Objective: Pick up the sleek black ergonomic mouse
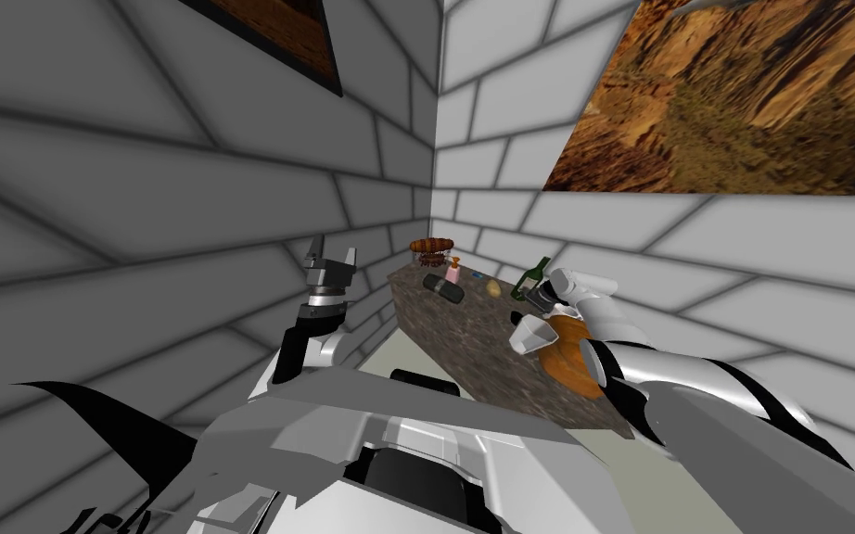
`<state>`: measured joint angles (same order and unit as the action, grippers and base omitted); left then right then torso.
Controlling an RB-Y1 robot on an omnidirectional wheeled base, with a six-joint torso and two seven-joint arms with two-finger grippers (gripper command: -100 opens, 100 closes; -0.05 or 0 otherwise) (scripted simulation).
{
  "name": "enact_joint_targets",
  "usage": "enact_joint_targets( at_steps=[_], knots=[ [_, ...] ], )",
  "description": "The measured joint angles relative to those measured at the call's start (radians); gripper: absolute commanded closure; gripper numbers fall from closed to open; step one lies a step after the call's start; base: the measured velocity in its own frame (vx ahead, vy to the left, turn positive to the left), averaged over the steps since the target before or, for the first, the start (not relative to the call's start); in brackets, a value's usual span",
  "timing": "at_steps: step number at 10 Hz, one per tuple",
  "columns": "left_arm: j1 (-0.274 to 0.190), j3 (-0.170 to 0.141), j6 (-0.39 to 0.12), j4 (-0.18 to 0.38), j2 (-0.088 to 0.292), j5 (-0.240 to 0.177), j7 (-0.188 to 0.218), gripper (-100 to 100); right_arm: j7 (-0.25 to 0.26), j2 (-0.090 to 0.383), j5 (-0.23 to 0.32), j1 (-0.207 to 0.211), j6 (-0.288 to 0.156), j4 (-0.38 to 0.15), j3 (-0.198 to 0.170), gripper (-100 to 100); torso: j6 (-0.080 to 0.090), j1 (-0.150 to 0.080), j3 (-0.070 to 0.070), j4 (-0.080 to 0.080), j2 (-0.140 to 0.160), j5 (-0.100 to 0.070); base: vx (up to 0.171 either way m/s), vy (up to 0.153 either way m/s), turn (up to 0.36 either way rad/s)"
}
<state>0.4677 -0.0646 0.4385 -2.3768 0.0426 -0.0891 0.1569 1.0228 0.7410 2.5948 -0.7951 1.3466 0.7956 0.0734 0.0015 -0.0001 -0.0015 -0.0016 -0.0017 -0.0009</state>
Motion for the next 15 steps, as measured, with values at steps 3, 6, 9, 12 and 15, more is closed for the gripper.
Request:
enact_joint_targets(
  at_steps=[3,6,9,12,15],
  knots=[
    [0.000,0.000,0.000,0.000,0.000,0.000,0.000,0,0.003,0.020,0.011,0.002,0.034,0.040,0.028,-100,0.000,0.000,-0.004,-0.002,-0.007,0.000,0.099,0.004,-0.034],
    [0.000,0.000,0.000,0.000,0.000,0.000,0.000,0,0.006,-0.013,0.011,0.038,0.062,0.018,0.038,-100,0.000,-0.002,-0.002,-0.001,-0.002,-0.001,0.015,-0.016,-0.007],
    [0.000,0.000,0.000,0.000,0.000,0.000,0.000,0,-0.018,-0.057,0.009,0.093,0.106,0.031,0.038,-100,0.000,-0.002,0.000,0.000,0.000,-0.001,-0.001,-0.007,0.000],
    [0.000,0.000,0.000,0.000,0.000,0.000,0.000,0,-0.010,-0.064,0.007,0.092,0.101,-0.006,0.036,0,0.000,-0.001,0.000,0.000,0.000,0.000,0.000,0.000,0.000],
    [0.000,0.000,0.000,0.000,0.000,0.000,0.000,0,-0.007,-0.073,-0.001,0.112,0.059,-0.024,0.023,-100,0.000,-0.002,-0.001,-0.001,-0.002,-0.001,0.018,-0.008,0.013]
  ],
)
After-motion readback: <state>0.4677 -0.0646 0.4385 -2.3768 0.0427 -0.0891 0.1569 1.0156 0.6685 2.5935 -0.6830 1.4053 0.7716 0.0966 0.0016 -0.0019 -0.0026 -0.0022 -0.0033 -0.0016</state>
